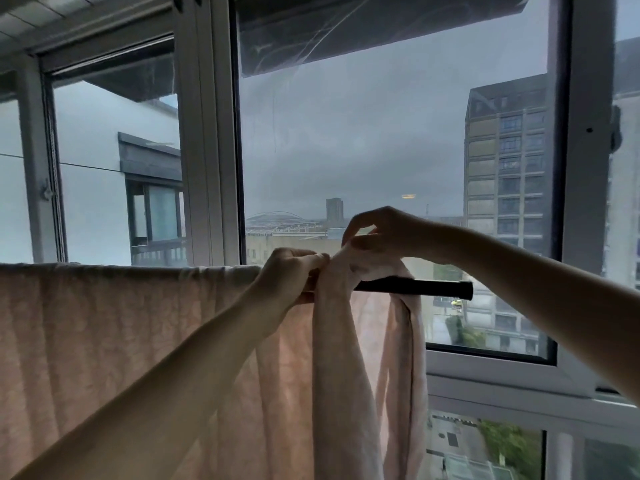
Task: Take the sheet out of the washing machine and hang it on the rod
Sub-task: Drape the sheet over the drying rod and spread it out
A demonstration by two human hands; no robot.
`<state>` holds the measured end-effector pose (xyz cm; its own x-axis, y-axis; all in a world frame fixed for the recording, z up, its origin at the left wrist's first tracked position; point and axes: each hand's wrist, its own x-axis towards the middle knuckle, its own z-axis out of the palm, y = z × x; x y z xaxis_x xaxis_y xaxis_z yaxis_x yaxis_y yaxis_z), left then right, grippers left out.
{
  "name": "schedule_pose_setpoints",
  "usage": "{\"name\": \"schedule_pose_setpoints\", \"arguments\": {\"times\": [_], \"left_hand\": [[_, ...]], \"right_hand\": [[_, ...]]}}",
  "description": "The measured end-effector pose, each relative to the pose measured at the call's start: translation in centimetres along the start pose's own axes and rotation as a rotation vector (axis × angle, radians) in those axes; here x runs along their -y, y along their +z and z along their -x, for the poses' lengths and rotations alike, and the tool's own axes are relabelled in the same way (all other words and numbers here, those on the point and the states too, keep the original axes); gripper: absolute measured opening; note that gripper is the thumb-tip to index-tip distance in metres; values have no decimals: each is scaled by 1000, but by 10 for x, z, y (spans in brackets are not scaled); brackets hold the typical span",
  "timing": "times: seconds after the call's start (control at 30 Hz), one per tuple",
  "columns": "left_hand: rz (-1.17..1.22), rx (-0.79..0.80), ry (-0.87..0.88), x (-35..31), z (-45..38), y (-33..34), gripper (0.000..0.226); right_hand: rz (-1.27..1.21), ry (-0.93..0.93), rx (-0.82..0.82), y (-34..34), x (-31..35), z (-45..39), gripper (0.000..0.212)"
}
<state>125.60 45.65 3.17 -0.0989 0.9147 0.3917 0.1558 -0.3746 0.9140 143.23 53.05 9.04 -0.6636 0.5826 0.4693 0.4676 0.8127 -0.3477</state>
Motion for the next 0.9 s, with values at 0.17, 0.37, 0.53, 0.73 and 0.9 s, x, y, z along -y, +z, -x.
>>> {"name": "schedule_pose_setpoints", "arguments": {"times": [0.17, 0.37, 0.53, 0.73, 0.9], "left_hand": [[-66, -19, -47, 11, -6, -9, 22], [-329, -138, 187, 22, 1, -20, 17], [-714, -111, 595, 23, -3, -18, 6], [-745, -43, 692, 29, -18, -26, 9], [-769, -104, 675, 30, -26, -31, 4]], "right_hand": [[1, 136, 87, 12, -12, -11, 8], [279, 19, -104, 17, -18, 2, 15], [143, 29, -91, 11, -20, 23, 23], [43, 23, 111, 8, -12, 44, 28], [251, -12, -68, 20, -8, 42, 17]]}}
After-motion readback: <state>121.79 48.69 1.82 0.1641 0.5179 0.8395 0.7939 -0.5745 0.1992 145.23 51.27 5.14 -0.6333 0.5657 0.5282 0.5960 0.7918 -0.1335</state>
